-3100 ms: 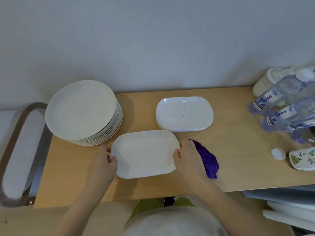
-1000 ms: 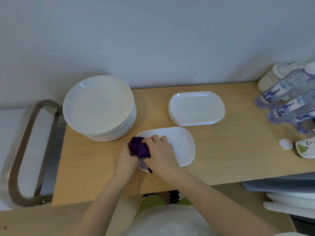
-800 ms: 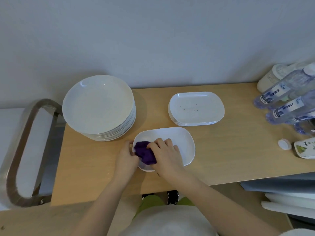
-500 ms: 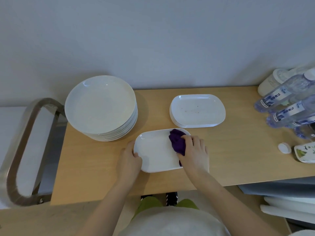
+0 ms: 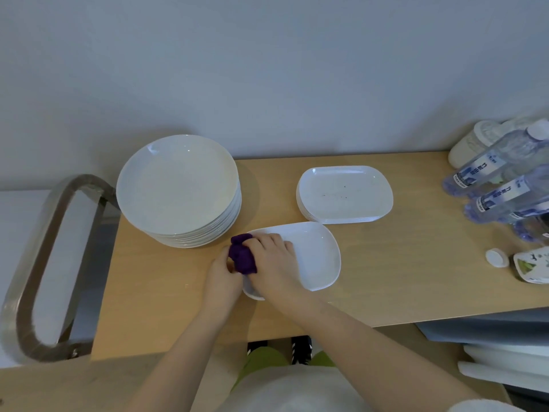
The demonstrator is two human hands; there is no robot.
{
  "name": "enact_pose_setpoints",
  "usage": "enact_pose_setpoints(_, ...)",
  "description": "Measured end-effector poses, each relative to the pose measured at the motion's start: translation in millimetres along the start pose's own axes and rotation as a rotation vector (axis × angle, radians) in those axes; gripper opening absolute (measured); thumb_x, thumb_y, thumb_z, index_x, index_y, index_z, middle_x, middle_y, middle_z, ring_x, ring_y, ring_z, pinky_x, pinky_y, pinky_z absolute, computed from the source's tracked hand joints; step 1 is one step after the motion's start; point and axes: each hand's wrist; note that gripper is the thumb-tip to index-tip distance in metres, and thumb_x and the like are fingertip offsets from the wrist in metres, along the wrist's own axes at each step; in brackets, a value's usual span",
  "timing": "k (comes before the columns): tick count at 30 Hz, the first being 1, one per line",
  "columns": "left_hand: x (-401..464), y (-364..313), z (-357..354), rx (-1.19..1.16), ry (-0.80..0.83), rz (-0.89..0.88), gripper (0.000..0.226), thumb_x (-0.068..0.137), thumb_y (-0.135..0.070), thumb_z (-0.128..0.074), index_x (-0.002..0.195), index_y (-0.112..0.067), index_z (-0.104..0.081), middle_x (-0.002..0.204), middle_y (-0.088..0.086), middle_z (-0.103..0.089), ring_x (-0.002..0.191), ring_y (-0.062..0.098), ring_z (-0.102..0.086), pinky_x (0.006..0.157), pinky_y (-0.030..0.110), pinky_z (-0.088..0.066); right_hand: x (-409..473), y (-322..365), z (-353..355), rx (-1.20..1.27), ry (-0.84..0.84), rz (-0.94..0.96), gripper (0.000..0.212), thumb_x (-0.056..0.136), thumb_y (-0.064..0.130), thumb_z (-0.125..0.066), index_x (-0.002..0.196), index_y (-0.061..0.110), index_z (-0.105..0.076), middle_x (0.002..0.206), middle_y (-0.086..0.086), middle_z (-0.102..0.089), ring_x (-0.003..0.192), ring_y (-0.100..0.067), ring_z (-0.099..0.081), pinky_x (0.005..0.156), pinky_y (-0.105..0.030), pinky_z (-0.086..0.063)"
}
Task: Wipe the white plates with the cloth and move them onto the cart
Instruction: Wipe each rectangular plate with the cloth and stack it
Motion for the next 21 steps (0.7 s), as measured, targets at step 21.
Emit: enact_pose_setpoints(21,-9.4,-6.1,-2.9,-0.154,0.008,0.154,0.049,0.084,0.002,-0.04,0.091,-0.045,-0.052,0.085,-0.005,-0.061,0.079,0.022,-0.062,0.074,0.05,-0.057,-15.1,-65.9,27.1,-0.002,-0.196,-0.371,0.051,0.088,0.022,-0.054,0.138,0.027,-0.042,0.13,-0.001,-0.044,0.114,-0.026,-0.039,0.098,-0.035,-0.031)
Point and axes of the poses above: each hand's wrist, its own x-axis towards the middle knuckle, its own z-axis out of the back of the hand, y = z × x
